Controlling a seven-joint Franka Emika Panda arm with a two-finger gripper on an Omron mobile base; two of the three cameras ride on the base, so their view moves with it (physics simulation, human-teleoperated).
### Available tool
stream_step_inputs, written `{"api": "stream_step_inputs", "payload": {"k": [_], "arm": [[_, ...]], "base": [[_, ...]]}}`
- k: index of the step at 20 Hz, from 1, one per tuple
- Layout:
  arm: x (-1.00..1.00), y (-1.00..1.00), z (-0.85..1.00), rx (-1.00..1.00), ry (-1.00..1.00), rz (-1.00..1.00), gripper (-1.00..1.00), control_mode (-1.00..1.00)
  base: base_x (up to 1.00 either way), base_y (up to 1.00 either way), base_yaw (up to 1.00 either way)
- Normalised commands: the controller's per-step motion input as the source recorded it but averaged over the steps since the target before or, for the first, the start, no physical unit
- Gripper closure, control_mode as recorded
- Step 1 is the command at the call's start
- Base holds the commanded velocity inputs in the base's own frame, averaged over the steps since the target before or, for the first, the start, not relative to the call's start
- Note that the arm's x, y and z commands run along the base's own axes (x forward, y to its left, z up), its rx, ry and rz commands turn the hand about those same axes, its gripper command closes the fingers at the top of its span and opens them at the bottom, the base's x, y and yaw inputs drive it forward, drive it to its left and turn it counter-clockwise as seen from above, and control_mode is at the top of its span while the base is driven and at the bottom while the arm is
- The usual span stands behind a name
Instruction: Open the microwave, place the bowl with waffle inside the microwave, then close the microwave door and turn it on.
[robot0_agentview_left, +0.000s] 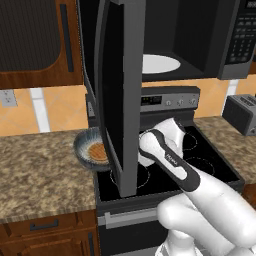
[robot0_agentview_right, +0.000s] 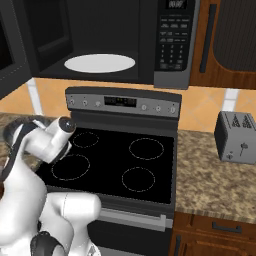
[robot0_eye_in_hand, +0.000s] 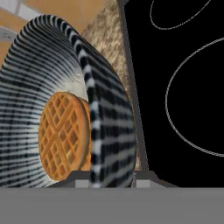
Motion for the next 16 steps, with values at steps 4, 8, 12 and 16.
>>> {"api": "stream_step_inputs", "payload": {"k": [4, 8, 12, 16], "arm": [[-0.55, -1.00, 1.00, 0.04, 0.10, 0.00, 1.00, -1.00], [-0.40, -1.00, 1.00, 0.03, 0.06, 0.00, 1.00, -1.00], [-0.13, -1.00, 1.00, 0.03, 0.03, -0.01, 1.00, -1.00], [-0.10, -0.98, 1.00, 0.00, 0.04, -0.02, 1.00, -1.00]], "base": [[0.00, 0.00, 0.00], [0.00, 0.00, 0.00], [0.00, 0.00, 0.00], [0.00, 0.00, 0.00]]}}
